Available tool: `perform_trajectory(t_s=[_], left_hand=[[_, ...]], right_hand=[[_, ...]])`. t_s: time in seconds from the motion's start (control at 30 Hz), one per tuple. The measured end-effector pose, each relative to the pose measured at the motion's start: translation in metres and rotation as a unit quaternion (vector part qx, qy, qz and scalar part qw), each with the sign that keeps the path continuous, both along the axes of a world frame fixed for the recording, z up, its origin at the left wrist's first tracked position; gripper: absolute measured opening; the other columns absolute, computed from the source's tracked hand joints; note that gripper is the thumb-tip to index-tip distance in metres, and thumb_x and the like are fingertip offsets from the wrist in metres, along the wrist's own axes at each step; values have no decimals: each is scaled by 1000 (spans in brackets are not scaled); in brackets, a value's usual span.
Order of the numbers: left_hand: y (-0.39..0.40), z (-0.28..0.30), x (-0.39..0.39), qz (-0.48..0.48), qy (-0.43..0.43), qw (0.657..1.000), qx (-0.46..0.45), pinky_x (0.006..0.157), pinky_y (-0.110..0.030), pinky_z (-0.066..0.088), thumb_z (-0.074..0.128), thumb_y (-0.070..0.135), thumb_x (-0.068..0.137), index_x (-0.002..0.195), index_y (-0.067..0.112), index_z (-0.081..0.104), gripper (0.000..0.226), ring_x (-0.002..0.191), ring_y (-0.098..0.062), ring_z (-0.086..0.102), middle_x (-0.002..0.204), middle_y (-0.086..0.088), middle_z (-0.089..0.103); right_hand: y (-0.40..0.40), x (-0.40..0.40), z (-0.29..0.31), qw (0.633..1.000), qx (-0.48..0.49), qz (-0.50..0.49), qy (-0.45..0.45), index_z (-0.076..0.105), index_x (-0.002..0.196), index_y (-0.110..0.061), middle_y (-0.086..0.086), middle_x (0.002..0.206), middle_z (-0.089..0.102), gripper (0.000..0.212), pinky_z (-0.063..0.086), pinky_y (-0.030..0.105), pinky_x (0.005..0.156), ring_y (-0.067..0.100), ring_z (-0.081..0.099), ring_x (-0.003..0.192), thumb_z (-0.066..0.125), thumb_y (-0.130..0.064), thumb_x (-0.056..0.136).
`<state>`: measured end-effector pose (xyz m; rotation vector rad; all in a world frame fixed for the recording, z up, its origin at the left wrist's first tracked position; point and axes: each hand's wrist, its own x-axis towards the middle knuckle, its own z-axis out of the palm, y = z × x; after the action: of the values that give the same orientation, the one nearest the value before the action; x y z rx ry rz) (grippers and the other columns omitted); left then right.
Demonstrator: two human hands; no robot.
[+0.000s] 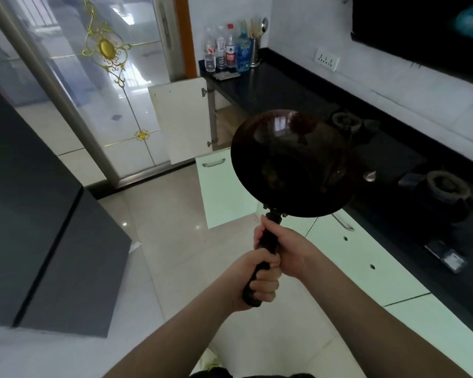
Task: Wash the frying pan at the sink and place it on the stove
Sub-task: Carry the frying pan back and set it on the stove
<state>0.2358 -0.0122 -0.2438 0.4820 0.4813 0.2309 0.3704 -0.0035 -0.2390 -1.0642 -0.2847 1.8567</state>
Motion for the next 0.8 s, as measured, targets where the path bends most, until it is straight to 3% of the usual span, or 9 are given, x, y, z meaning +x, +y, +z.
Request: perform_trajectory(t_s=[0.13,0.3,0.47,0.8], left_hand=[[47,3,-21,-2,1,1000,1,31,-15,28,50,15,85,66,19,36,24,29,-5,29,44,7,33],[96,6,-27,-7,-8,1000,-12,31,-15,25,49,15,86,65,17,41,23,29,-5,29,43,7,32],[143,1,-11,-20,-10,1000,-21,31,-15,25,48,15,87,67,17,42,21,28,-4,29,43,7,33],[256,-3,55,-39,11,999,-28,30,-13,28,51,16,82,64,16,45,19,26,-4,30,41,7,32]], right_hand=[[45,-26,4,992,-30,-69,106,54,74,-12,-2,67,54,24,54,25,58,12,58,56,72,-26,80],[91,-34,8,983,-50,-97,147,49,76,-12,-3,65,50,28,53,24,55,12,55,54,67,-31,83],[134,-20,5,977,-49,-125,167,48,76,-11,-2,64,50,33,52,22,55,12,55,53,61,-38,90],[242,43,-5,975,-53,-182,120,47,73,-11,-1,62,50,28,51,20,53,11,53,51,61,-25,93]])
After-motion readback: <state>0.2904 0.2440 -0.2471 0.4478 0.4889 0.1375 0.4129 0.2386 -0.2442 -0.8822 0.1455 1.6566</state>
